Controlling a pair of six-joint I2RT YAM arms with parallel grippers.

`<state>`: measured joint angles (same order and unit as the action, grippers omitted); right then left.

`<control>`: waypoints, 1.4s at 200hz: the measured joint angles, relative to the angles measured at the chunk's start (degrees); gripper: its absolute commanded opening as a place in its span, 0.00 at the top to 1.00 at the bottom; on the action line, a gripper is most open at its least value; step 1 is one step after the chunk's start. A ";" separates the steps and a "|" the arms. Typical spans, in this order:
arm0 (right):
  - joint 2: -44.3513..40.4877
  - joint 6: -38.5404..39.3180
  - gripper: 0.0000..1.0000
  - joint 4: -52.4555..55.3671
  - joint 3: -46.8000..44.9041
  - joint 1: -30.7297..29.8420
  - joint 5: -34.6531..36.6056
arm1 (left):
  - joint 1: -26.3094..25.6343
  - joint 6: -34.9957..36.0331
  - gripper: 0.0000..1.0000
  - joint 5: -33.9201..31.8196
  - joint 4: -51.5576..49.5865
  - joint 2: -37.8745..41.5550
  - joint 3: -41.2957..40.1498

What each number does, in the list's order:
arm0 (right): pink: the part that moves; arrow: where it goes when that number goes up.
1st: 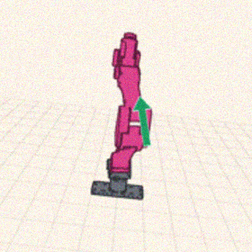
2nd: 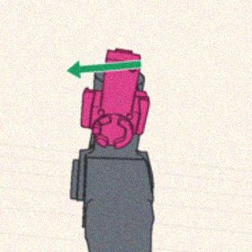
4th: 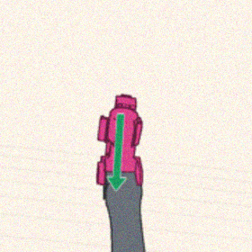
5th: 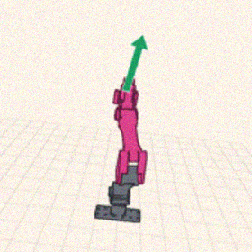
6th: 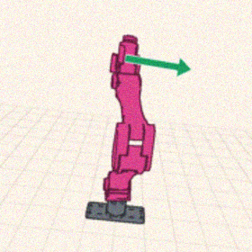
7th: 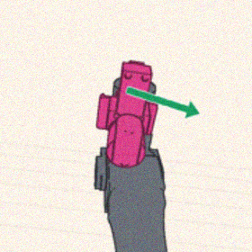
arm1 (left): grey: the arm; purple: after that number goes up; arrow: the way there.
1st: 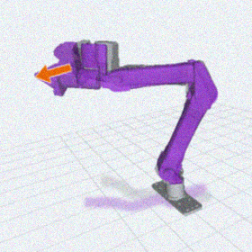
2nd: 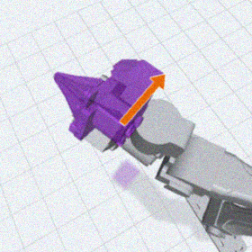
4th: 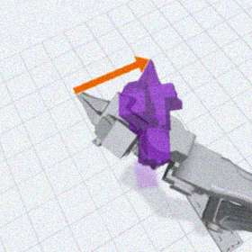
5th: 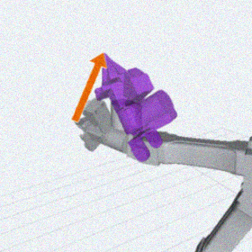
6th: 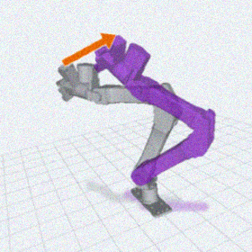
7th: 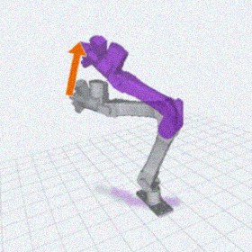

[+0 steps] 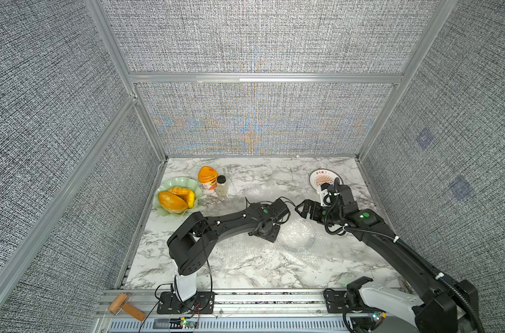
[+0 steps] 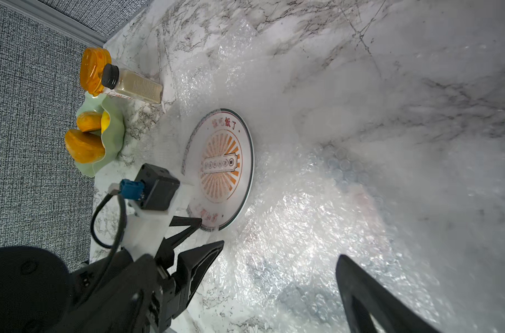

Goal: Unpack dinner plates from bubble wrap
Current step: Unwrap the bubble wrap.

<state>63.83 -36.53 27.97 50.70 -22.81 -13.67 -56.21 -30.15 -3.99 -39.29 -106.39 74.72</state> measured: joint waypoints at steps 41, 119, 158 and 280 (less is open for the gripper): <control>1.55 0.04 0.01 -1.22 0.11 0.22 -1.60 | 0.00 -1.84 0.86 -2.29 -1.81 2.01 0.50; 7.89 1.46 0.01 -4.02 3.08 -1.99 -5.84 | 0.04 -11.32 1.00 -9.88 -7.56 11.21 -2.56; 10.62 2.62 0.01 -5.55 4.02 -3.10 -6.47 | 0.92 -16.98 1.00 -13.27 -9.16 19.39 -8.28; 23.41 5.20 0.09 -7.58 8.33 -6.56 -7.13 | 13.81 -24.30 0.93 -12.96 -4.15 36.98 -35.32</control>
<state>87.24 -31.33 20.38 59.02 -29.36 -20.80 -42.39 -54.46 -16.95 -43.44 -69.41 39.40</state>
